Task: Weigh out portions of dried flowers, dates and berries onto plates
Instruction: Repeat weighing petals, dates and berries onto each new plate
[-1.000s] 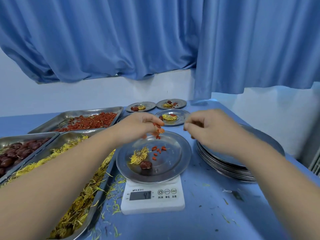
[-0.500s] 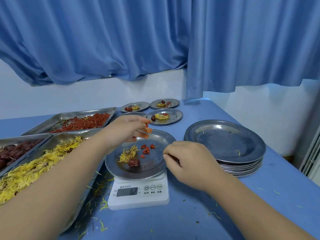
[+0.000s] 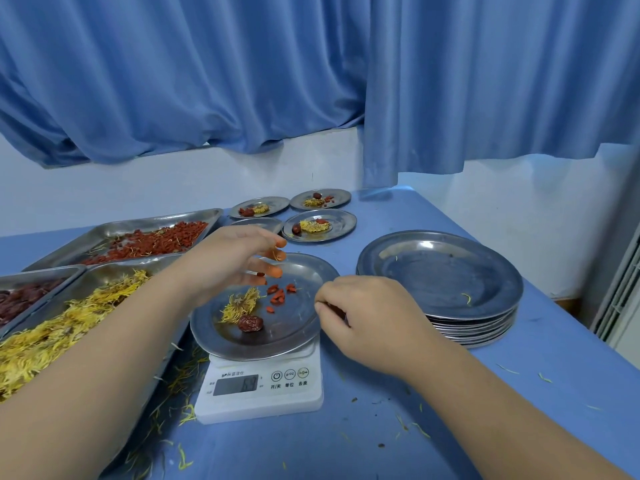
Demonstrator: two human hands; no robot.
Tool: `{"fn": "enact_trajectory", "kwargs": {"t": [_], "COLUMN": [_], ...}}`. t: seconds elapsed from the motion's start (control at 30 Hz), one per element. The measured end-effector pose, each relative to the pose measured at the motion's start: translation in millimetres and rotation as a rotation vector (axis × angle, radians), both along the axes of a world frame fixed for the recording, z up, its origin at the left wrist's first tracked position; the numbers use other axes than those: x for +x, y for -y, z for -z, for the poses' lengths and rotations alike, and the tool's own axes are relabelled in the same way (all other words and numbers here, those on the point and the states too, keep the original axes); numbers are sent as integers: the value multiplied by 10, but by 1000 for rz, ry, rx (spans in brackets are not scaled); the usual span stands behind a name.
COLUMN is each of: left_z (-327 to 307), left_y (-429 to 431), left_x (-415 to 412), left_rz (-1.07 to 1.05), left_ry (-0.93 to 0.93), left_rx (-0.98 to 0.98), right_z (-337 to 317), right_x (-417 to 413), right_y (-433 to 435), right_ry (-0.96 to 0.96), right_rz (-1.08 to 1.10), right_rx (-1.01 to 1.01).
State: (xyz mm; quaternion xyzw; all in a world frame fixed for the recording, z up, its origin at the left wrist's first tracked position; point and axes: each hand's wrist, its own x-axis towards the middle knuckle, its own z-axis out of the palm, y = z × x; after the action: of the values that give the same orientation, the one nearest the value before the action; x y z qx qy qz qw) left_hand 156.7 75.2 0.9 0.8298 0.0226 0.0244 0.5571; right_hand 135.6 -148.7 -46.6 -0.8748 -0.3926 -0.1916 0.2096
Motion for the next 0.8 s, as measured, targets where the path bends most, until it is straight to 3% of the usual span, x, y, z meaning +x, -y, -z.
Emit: {"fn": "enact_trajectory", "kwargs": {"t": [0.53, 0.8], "left_z": [-46, 86], "left_y": [82, -56], "left_x": [-195, -494], "left_rz": [35, -102], "left_ry": [26, 200], "left_rx": [-113, -226], "right_z": [72, 101], "right_x": [44, 33], "right_y": [8, -18], "right_ry": [4, -26], "right_rz": [2, 29], "right_rx": [29, 145]}}
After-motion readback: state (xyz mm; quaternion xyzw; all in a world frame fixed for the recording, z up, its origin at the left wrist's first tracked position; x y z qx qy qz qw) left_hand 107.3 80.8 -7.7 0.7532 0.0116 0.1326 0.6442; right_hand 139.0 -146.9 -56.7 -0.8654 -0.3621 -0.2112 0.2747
